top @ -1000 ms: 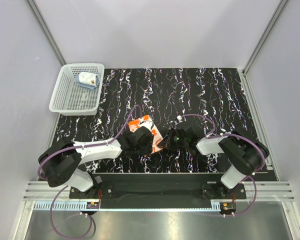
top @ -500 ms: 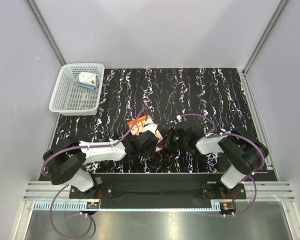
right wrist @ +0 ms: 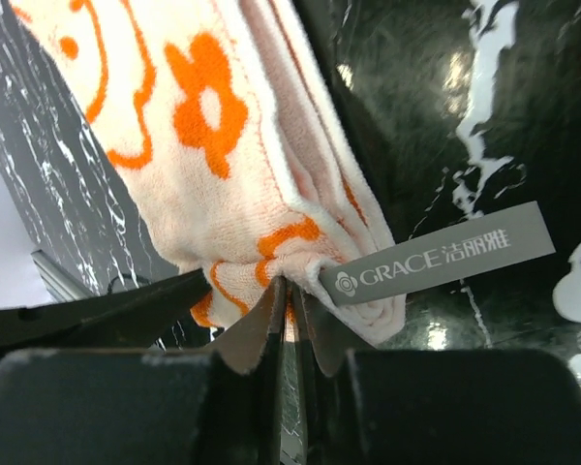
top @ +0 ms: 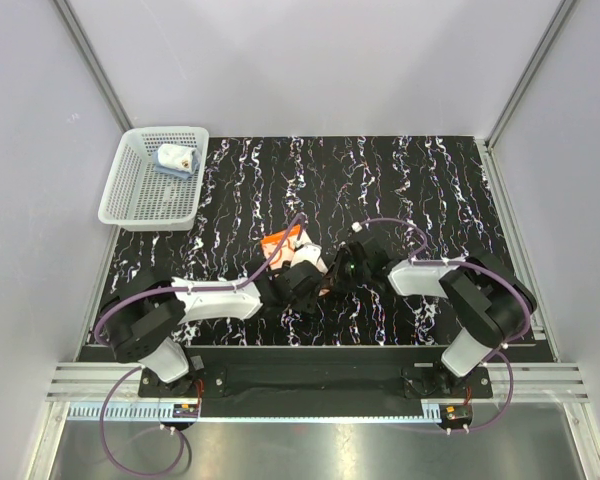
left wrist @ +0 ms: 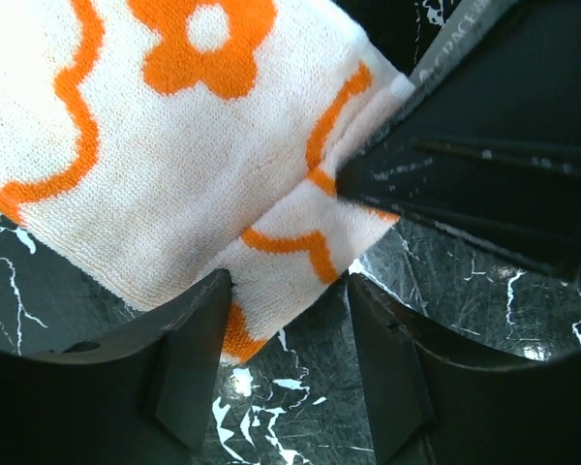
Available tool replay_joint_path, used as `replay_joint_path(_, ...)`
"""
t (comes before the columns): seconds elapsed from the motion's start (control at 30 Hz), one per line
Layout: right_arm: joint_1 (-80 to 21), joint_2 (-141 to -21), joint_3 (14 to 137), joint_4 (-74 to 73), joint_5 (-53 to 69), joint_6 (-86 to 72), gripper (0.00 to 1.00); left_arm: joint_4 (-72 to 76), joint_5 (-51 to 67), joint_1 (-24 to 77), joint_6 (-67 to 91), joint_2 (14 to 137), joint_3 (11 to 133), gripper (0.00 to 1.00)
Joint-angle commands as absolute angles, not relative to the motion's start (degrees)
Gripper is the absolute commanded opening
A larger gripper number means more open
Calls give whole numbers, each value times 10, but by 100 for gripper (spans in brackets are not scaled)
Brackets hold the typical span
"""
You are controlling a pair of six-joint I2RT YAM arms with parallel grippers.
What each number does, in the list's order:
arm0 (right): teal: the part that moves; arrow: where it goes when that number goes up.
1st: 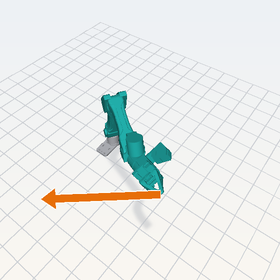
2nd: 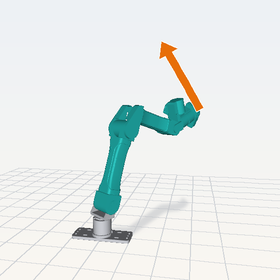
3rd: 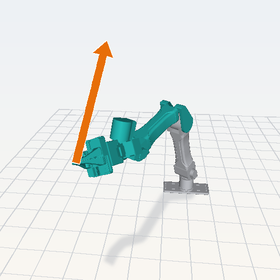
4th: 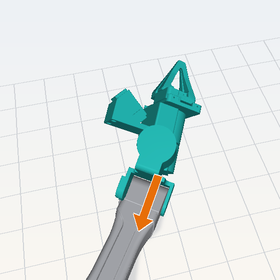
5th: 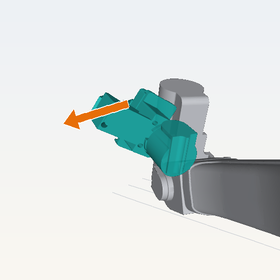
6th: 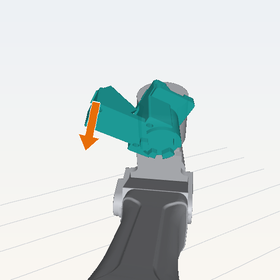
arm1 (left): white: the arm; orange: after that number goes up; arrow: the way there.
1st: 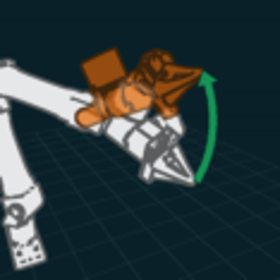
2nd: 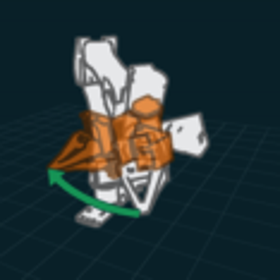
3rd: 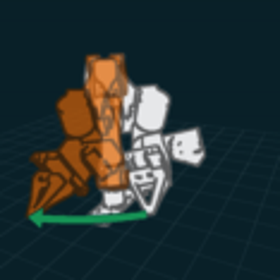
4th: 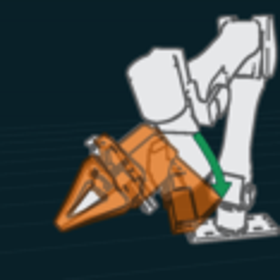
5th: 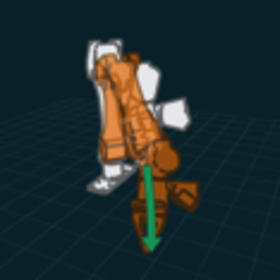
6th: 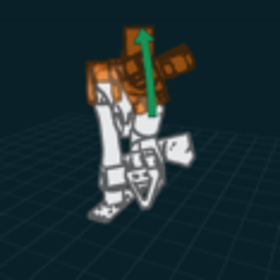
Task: Roll the towels
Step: Roll the towel
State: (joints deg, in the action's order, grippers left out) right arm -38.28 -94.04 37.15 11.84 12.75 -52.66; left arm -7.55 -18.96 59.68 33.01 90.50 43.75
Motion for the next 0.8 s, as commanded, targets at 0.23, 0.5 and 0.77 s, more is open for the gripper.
replay_joint_path(0.23,-350,-1006,424,-33,76,-467,14,-176,-117,624,361,951,406,57)
replay_joint_path(0.5,-336,-1038,488,-70,83,-438,15,-229,-127,650,381,978,435,57)
replay_joint_path(0.77,-329,-1073,523,-88,93,-416,16,-259,-150,651,395,1006,450,25)
